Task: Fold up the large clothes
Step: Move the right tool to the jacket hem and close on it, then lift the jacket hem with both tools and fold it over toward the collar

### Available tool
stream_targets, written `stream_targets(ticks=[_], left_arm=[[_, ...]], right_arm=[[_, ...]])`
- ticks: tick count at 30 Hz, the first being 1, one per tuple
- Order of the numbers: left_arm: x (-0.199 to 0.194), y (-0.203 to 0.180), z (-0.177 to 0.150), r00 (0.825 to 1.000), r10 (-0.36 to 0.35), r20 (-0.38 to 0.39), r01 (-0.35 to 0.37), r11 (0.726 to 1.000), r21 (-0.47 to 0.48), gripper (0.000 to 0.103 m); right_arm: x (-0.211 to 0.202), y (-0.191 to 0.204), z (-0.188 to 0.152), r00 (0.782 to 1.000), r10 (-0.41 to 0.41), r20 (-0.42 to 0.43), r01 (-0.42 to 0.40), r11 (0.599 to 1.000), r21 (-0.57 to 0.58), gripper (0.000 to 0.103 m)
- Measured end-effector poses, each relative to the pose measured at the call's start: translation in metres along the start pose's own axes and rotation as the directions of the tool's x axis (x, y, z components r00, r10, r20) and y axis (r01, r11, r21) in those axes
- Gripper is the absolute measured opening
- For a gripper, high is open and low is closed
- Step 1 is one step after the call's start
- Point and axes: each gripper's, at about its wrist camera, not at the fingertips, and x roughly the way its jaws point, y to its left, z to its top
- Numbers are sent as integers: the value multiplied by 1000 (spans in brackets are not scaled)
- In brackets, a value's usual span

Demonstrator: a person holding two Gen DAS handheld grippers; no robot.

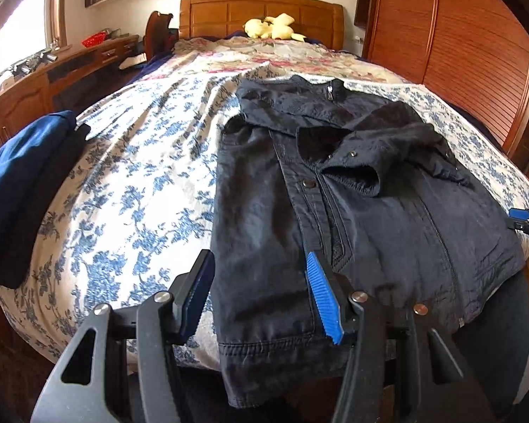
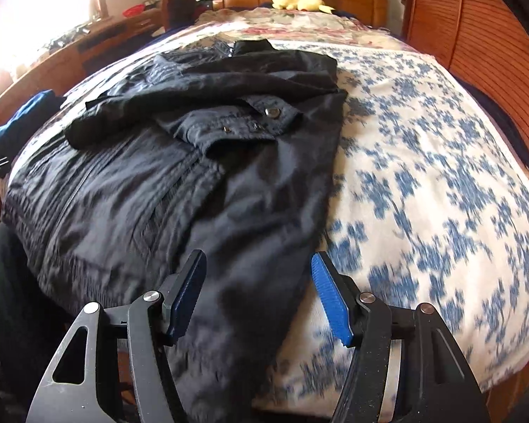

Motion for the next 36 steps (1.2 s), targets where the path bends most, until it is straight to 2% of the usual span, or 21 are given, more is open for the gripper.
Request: stream_targets(ticks=[4,8,9,11,15,21,25,32,34,36], left_arm=[[8,-3,-4,1000,-8,-24,9,999,31,53],[5,-10,-11,998,-54,-19,55,996,67,53],[5,-11,-12,998,-55,-23,57,996,71,52],[7,-11,-15,997,-62,-39,65,995,78,45],[9,-5,-21,997,-40,-60,45,996,82,38],[12,15,-34,996,7,-86,-3,999,45,38],[13,20,-38,996,-12,-88,14,1000,18,38],[14,18,-37,997,-5,-82,7,1000,27,38],[15,18,-37,997,-6,-81,9,1000,28,38],[15,18,-36,997,-7,-80,10,999,30,38]], right_arm=[[-6,-2,-15,1000,2,-21,-2,1000,7,64],[-6,3,-24,999,24,-34,-24,1000,1,62],[-6,6,-26,999,38,-34,-38,999,0,59],[-5,12,-28,998,58,-31,-58,998,-2,59],[-10,17,-28,997,71,-8,-71,997,6,56],[-15,19,-27,998,60,-11,-60,998,7,55],[-7,19,-34,999,23,-48,-23,1000,-9,55],[-1,20,-36,998,27,-60,-28,1000,-10,55],[0,22,-35,998,30,-64,-31,999,-23,49],[-1,23,-32,998,35,-61,-37,999,-26,36]])
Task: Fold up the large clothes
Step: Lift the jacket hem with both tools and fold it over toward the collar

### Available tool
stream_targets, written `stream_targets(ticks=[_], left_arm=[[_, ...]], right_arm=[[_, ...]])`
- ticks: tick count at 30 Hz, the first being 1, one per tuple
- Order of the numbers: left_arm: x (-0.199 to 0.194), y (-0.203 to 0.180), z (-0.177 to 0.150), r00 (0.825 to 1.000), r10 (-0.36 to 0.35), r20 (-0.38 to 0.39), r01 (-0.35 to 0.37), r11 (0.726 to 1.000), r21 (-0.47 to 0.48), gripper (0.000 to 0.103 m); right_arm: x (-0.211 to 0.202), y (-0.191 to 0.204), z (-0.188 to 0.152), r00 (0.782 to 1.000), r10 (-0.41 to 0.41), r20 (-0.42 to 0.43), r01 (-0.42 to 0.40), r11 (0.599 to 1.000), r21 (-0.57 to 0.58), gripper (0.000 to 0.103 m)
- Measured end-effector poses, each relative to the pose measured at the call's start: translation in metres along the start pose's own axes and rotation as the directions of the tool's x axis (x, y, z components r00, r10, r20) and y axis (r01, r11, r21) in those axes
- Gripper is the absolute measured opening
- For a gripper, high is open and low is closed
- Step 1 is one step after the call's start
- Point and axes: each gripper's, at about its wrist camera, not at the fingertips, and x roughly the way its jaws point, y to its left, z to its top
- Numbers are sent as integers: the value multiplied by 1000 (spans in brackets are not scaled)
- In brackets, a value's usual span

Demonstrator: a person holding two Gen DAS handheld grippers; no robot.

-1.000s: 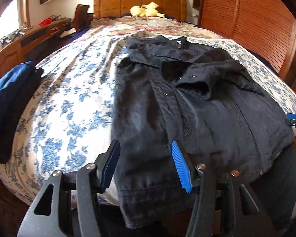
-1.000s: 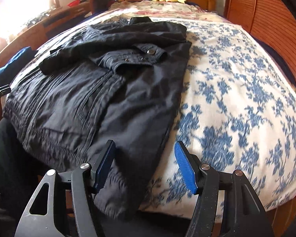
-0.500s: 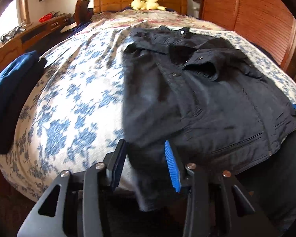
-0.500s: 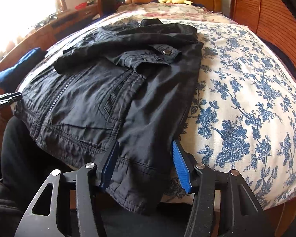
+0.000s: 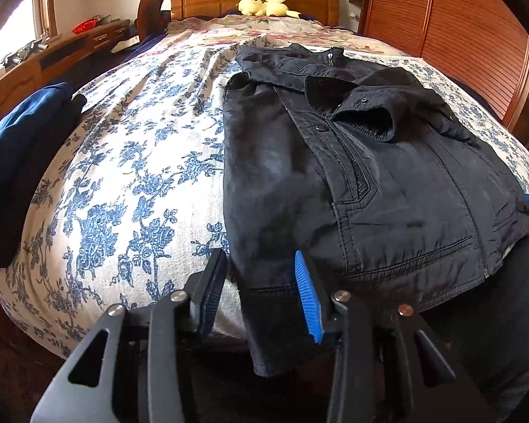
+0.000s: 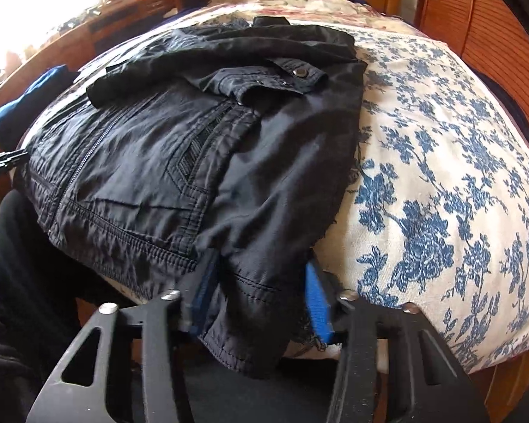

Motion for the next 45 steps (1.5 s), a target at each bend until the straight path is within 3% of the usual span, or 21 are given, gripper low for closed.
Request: stream_targets(ticks=[2,5,11,20,22,23,24,26,28,34,40,45], left_arm=[[0,0,0,1000,-2,3,2,1000,0,38],[-1,2,-2,1000,-9,8,9,1000,-3,38],[-2,3,-4,1000,-17,9,17,1000,-6,38],[-3,2,-13,998,-56,-10,56,998,0,38],[-4,-1,-14,998,-68,-10,68,998,17,33],[-5,-2,-14,998,-59,-7,59,998,24,26],[-7,-3,-13,998,-55,-3,55,998,29,16],[-11,-4,-9,997,-76,7,76,997,27,7],[-23,-8,-3,996,-80,40,78,996,37,4],[-77,-15,28,974,-143,176,140,990,31,3],[-118,-28,72,950,-150,274,127,987,99,3],[-155,-35,94,931,-170,323,119,978,171,3]], right_arm=[[-2,0,3,1000,4,8,-4,1000,4,27],[-11,0,8,998,34,49,-35,999,19,24],[-16,4,13,996,42,78,-45,999,28,24],[6,-6,6,1000,30,-5,-29,998,61,32],[8,-5,6,999,35,-12,-34,998,58,34],[8,-3,7,999,28,-17,-27,999,46,33],[7,-2,7,1000,24,-16,-23,999,34,29],[6,1,9,999,30,-19,-30,999,13,19],[1,4,12,999,37,-11,-37,999,-9,15],[-31,3,31,990,94,105,-97,995,27,10],[-85,-2,74,943,143,301,-171,983,72,8],[-127,5,102,911,109,399,-136,990,40,6]])
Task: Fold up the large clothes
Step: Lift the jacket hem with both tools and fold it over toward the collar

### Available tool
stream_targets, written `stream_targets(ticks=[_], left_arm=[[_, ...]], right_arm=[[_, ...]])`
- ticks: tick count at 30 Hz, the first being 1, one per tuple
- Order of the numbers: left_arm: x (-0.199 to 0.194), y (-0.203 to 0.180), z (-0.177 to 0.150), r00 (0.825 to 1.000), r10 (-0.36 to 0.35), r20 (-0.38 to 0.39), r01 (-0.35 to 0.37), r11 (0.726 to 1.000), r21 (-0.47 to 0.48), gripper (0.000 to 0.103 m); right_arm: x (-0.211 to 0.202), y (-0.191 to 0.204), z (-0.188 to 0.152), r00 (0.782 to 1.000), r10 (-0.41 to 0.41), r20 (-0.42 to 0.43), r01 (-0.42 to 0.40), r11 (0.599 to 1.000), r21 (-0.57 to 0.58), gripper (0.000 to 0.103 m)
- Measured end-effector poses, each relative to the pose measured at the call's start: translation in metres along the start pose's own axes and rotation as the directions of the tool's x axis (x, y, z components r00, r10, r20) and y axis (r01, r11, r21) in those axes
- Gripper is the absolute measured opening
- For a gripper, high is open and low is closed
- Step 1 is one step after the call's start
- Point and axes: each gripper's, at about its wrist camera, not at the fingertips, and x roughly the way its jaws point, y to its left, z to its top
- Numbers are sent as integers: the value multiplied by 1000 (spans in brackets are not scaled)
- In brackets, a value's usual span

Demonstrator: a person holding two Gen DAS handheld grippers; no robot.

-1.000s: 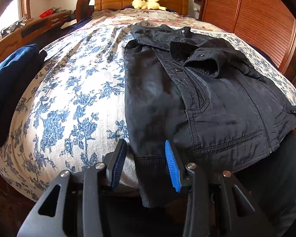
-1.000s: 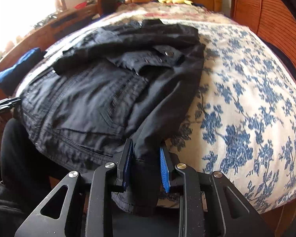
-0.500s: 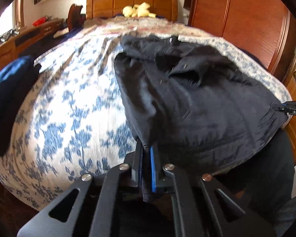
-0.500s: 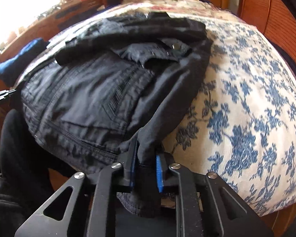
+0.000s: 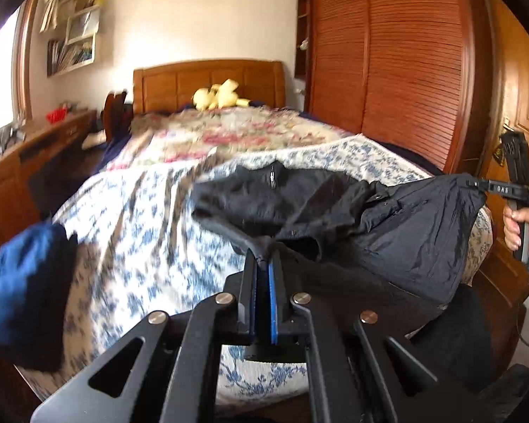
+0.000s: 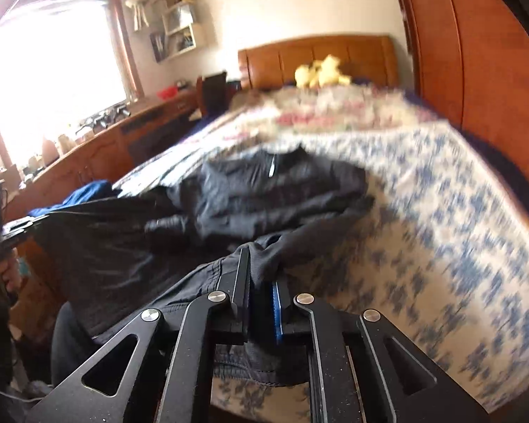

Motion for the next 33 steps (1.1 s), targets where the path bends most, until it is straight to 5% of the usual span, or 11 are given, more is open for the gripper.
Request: stream_targets(ticks=[10,14,33], left_arm=[[-69,3,36,987,-9,158,7,1000,11,3],[-68,10,41,985,19,169,-20,1000,4,3],[-10,16,18,989,114,93,-114,993,-4,4]], right_arm=[[-87,28,30,986,34,166,-23,997,-69,5],[-104,32,29,982,54,178,-38,995,-87,5],[-40,13,6,997,-61,47,65,992,-107,5]])
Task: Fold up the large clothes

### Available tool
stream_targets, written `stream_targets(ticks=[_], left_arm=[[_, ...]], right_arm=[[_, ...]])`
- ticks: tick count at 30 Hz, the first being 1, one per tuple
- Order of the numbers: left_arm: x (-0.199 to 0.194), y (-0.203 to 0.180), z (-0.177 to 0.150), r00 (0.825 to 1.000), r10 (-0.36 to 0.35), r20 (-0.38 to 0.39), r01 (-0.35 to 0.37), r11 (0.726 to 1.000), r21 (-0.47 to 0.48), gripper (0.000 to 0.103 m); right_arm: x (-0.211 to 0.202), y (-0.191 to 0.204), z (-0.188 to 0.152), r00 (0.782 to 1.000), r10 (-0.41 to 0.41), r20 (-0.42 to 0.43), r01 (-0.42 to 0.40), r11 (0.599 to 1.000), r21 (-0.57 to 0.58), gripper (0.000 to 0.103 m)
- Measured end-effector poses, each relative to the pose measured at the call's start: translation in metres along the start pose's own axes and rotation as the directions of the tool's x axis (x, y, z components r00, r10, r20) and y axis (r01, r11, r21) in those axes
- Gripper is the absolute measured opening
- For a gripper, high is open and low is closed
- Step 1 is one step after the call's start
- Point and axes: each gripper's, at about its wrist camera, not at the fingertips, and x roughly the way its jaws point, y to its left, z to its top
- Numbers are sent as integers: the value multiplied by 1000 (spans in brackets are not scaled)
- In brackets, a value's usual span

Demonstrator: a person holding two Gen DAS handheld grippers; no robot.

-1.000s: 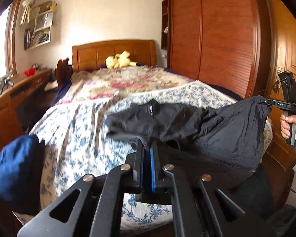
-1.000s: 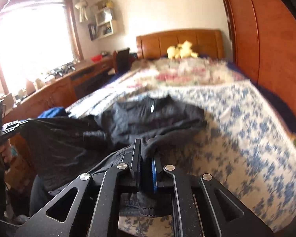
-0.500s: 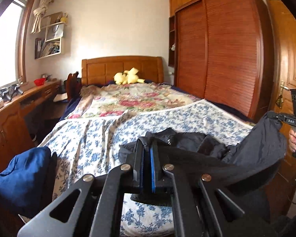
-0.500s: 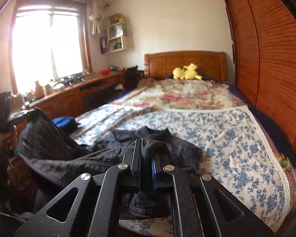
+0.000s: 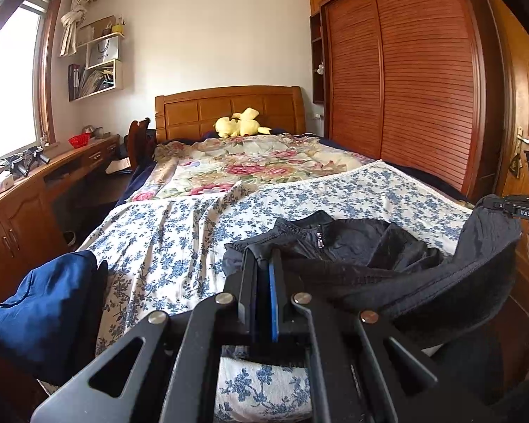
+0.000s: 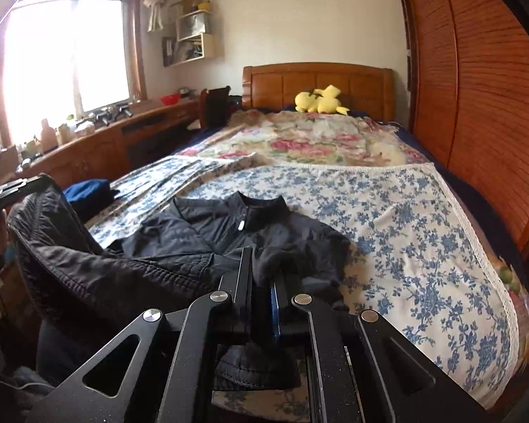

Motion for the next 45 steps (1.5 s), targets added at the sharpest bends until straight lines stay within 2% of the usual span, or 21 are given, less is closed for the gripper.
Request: stream_targets(ticks=[6,14,19,22,29,34,35,38,39,40,45], left_arm=[[48,10,-6,999,38,-32,-39,999,-9,4],[118,26,4,996,71,-58,-73,997,-28,4],[172,37,18,993,88,-77,-90,995,-35,4],[196,37,21,988,126,-93,-127,992,-5,4],[236,42,33,988,111,-105,-114,993,-29,7],[255,36,28,983,118,-143,-118,993,8,11],[255,33,23,983,106,-150,-106,994,8,14],[251,26,14,982,114,-153,-110,993,33,24],[250,22,9,981,111,-161,-106,993,41,30],[248,18,4,981,96,-170,-90,995,46,31],[245,7,-14,984,21,-180,-21,1000,4,34]], right_arm=[[47,-10,-8,999,-8,-39,7,1000,-21,5],[139,-39,-4,993,-47,-105,45,999,-28,5],[199,-65,19,989,-78,-127,75,997,-29,5],[231,-84,37,988,-87,-126,89,996,10,5],[298,-107,67,975,-168,-143,174,984,27,5],[336,-118,78,964,-221,-147,228,973,31,5],[344,-118,77,960,-232,-155,237,971,16,5],[372,-111,69,932,-286,-223,263,956,-127,5],[375,-111,67,929,-284,-238,259,957,-131,6],[377,-112,64,924,-282,-256,257,958,-129,6],[360,-111,65,936,-257,-239,238,965,-108,20]])
